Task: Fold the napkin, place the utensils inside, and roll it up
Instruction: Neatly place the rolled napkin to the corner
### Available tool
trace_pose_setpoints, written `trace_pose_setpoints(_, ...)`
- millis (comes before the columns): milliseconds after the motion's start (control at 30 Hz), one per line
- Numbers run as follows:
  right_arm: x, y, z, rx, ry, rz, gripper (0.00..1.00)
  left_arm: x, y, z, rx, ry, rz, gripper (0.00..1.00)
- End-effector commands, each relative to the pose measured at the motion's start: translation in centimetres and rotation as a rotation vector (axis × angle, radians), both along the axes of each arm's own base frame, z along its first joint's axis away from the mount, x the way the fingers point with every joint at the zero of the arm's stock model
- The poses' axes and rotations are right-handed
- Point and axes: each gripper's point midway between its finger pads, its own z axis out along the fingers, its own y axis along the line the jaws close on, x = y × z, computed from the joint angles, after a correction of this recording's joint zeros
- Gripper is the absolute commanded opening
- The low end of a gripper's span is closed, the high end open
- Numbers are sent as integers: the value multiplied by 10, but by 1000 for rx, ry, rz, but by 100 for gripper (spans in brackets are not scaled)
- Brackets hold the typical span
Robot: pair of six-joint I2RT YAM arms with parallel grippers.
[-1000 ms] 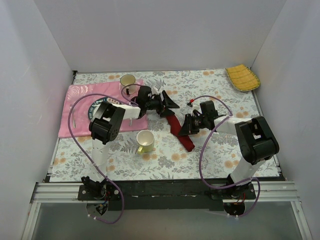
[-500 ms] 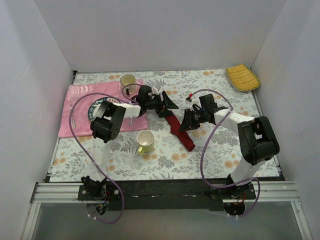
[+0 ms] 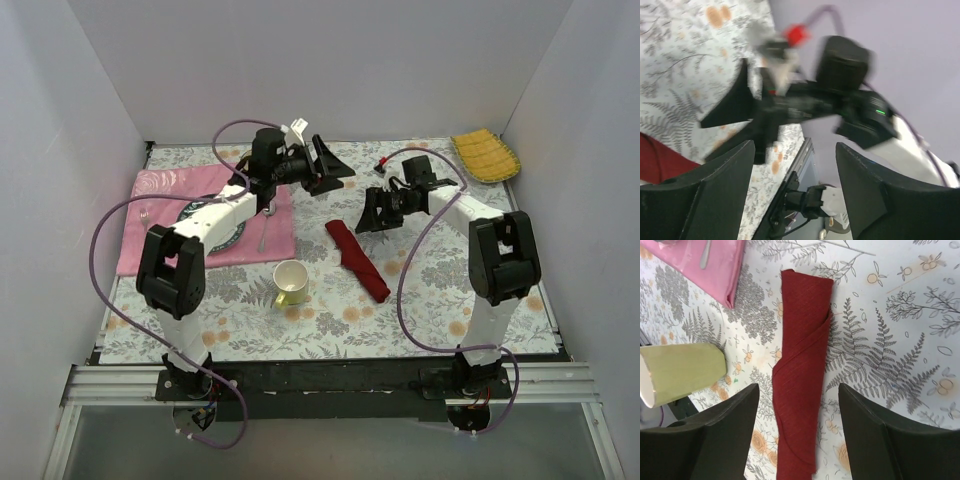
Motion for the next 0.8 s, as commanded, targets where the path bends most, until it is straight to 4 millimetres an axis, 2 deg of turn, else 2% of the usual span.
trace_pose_setpoints(0, -8, 9, -21, 18, 72, 91, 74, -26, 15, 55, -33, -99, -8, 65)
trace_pose_setpoints(100, -5, 9, -32, -2, 66, 105, 75, -43, 22, 61, -38, -106, -17, 65)
trace_pose_setpoints(133, -5, 9, -35, -2, 66, 106, 75, -49, 24, 54, -31, -92, -18, 65)
trace_pose_setpoints(167, -5, 10, -37, 0, 67, 109, 75, -54, 26, 61, -38, -109, -19, 65)
trace_pose_setpoints(200, -4, 11, -41, 5, 69, 113, 75, -57, 28, 62, -42, -109, -18, 65)
trace_pose_setpoints(233, -5, 13, -44, 9, 77, 118, 75, -61, 30, 54, -35, -94, -18, 65)
trace_pose_setpoints(367, -2, 24, -49, 32, 79, 119, 73, -76, 35, 58, -48, -98, -24, 65)
trace_pose_setpoints(567, 3, 42, -61, 35, 98, 91, 68, -86, 41, 59, -48, -103, -17, 65)
trace_pose_setpoints(767, 4, 48, -72, -37, 87, 36, 61, -92, 44, 59, -51, -106, -18, 66)
